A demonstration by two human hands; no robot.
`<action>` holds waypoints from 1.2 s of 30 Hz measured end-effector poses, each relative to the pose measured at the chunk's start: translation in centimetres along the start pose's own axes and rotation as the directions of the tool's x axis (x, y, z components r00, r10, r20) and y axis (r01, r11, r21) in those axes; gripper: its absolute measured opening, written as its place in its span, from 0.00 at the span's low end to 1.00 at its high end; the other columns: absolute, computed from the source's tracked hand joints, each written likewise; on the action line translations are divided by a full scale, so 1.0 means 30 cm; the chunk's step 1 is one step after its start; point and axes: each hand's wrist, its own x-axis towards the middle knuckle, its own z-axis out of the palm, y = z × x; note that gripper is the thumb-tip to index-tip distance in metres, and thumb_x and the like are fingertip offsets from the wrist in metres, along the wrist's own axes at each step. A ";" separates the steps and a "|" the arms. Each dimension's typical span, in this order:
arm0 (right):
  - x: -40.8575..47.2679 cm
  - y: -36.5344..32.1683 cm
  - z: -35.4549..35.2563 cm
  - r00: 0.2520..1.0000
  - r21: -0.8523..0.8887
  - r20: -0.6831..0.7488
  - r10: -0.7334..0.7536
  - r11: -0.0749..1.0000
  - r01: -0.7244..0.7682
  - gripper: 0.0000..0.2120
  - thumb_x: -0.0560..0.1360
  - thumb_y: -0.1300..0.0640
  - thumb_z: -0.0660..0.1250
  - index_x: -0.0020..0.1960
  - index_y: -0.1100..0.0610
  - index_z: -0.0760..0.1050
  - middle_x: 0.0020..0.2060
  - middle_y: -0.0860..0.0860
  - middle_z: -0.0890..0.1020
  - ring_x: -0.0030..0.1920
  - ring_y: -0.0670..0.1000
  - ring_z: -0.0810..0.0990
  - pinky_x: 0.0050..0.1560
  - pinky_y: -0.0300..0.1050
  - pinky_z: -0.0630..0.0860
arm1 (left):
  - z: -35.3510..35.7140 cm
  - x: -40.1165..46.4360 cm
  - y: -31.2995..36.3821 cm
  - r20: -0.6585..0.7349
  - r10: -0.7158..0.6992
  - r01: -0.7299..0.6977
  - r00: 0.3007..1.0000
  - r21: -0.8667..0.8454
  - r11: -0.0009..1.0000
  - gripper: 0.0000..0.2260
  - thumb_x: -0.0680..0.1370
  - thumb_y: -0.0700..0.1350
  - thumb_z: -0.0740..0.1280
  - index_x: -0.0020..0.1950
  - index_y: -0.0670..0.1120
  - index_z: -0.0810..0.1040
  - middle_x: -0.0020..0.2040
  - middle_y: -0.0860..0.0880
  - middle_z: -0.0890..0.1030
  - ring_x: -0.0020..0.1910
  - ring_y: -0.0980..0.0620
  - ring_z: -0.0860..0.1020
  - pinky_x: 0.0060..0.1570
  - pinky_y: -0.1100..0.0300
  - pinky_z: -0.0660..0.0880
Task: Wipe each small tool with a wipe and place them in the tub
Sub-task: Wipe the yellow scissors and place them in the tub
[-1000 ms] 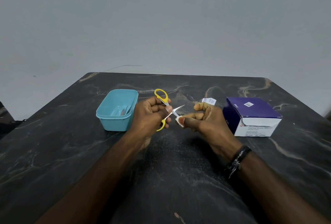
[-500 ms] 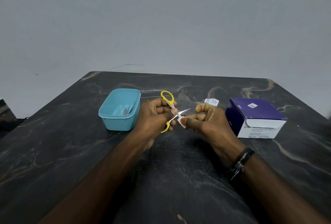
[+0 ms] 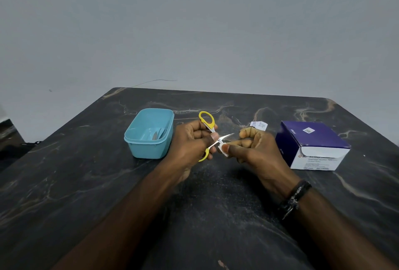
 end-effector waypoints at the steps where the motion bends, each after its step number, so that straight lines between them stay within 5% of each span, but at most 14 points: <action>1: 0.001 -0.001 -0.002 1.000 -0.007 -0.001 0.009 1.000 -0.009 0.18 0.68 0.72 0.74 0.47 0.59 0.67 0.34 0.59 0.85 0.29 0.48 0.82 0.27 0.33 0.72 | -0.007 0.004 0.003 -0.018 0.001 -0.001 1.000 0.001 1.000 0.05 0.76 0.33 0.69 0.51 0.39 0.79 0.33 0.45 0.80 0.27 0.53 0.76 0.27 0.60 0.75; 6: 0.016 -0.002 -0.037 0.997 -0.067 -0.040 0.063 0.996 -0.065 0.20 0.66 0.68 0.77 0.48 0.58 0.68 0.35 0.56 0.86 0.30 0.48 0.82 0.28 0.39 0.70 | -0.030 0.011 0.019 -0.039 -0.026 0.026 0.999 -0.005 1.000 0.05 0.76 0.33 0.69 0.51 0.38 0.80 0.35 0.43 0.80 0.26 0.53 0.76 0.27 0.59 0.76; 11: 0.026 -0.022 -0.079 0.994 -0.070 -0.111 0.012 0.997 -0.020 0.20 0.66 0.65 0.77 0.46 0.56 0.67 0.37 0.57 0.87 0.28 0.46 0.80 0.28 0.39 0.69 | -0.047 0.007 0.020 0.115 -0.121 0.112 0.986 0.078 0.991 0.05 0.76 0.33 0.69 0.49 0.41 0.80 0.32 0.46 0.81 0.27 0.52 0.77 0.28 0.59 0.76; 20: 0.020 -0.023 -0.083 0.991 -0.245 0.131 0.024 0.970 0.009 0.13 0.71 0.68 0.72 0.42 0.58 0.68 0.35 0.61 0.85 0.35 0.56 0.76 0.32 0.43 0.70 | -0.053 -0.004 0.027 0.199 -0.191 0.148 0.961 0.212 0.966 0.08 0.74 0.34 0.71 0.53 0.37 0.80 0.36 0.45 0.81 0.28 0.51 0.77 0.26 0.61 0.74; 26: 0.013 -0.029 -0.088 0.973 -0.313 0.227 0.044 0.949 0.030 0.13 0.71 0.70 0.72 0.44 0.60 0.69 0.36 0.56 0.86 0.34 0.47 0.84 0.33 0.34 0.75 | -0.051 -0.010 0.030 0.246 -0.189 0.121 0.951 0.268 0.956 0.08 0.74 0.33 0.71 0.53 0.38 0.80 0.34 0.46 0.82 0.28 0.51 0.77 0.26 0.60 0.75; 36: 0.010 0.004 -0.058 0.919 -0.479 0.380 0.105 0.872 0.099 0.15 0.70 0.67 0.74 0.45 0.58 0.68 0.38 0.57 0.87 0.39 0.54 0.85 0.44 0.47 0.80 | -0.037 -0.015 0.010 0.329 -0.256 0.127 0.909 0.366 0.922 0.05 0.74 0.32 0.70 0.48 0.38 0.80 0.31 0.47 0.80 0.25 0.53 0.76 0.24 0.62 0.74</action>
